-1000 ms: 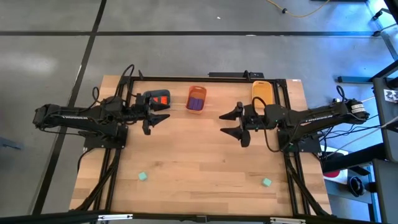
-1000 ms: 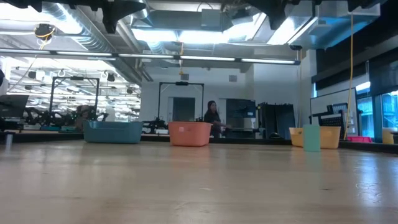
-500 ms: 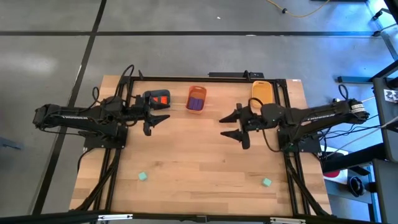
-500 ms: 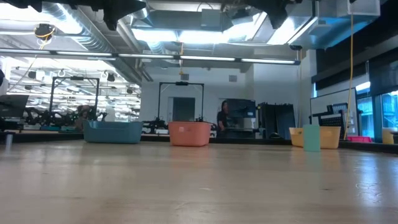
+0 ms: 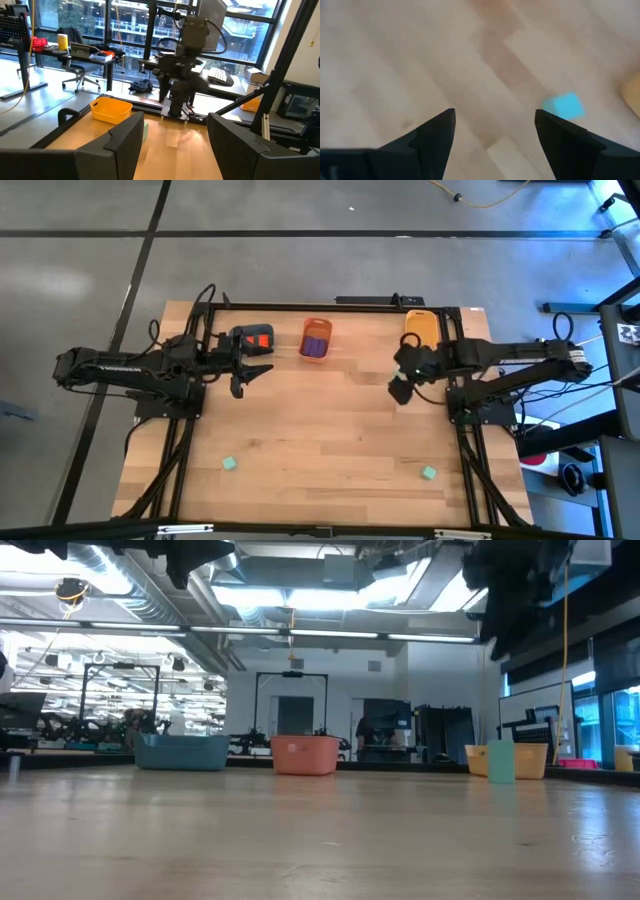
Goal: Sort & place blocks by color
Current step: Put the top right blue block into the yellow bin
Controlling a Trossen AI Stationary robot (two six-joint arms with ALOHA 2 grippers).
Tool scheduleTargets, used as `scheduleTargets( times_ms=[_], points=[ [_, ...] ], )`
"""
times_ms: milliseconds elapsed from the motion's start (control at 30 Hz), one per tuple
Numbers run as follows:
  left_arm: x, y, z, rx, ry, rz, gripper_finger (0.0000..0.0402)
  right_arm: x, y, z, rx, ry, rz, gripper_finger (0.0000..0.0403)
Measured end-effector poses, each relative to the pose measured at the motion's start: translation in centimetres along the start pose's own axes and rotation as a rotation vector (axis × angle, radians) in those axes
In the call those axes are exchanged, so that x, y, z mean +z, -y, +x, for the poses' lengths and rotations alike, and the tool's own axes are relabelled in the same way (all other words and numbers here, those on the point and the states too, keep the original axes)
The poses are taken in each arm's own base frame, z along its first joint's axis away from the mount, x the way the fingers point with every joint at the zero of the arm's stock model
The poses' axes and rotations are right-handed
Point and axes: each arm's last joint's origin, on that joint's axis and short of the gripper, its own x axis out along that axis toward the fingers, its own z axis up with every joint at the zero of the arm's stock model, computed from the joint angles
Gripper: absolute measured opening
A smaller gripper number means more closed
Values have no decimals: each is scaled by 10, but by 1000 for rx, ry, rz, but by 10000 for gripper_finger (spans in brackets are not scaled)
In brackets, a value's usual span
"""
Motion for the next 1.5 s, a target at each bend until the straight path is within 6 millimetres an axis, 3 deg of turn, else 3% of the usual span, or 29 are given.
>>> scheduleTargets(
  times_ms=[133,367,600,800,1000,1500],
  points=[
    [0,0,0,0,0,-1,211,11,12,16,-86,-26,74,274],
    [0,0,0,3,0,-2,211,26,27,57,-94,-231,-199,274],
    [0,0,0,11,2,-2,211,24,34,82,-66,-407,-415,274],
    [0,0,0,11,3,-1,211,15,46,98,-63,-480,-393,274],
    [0,-1,0,28,6,0,211,7,55,105,-70,-479,-345,274],
    [0,-1,0,34,9,-21,211,25,50,100,-93,-395,-370,274]
  ],
)
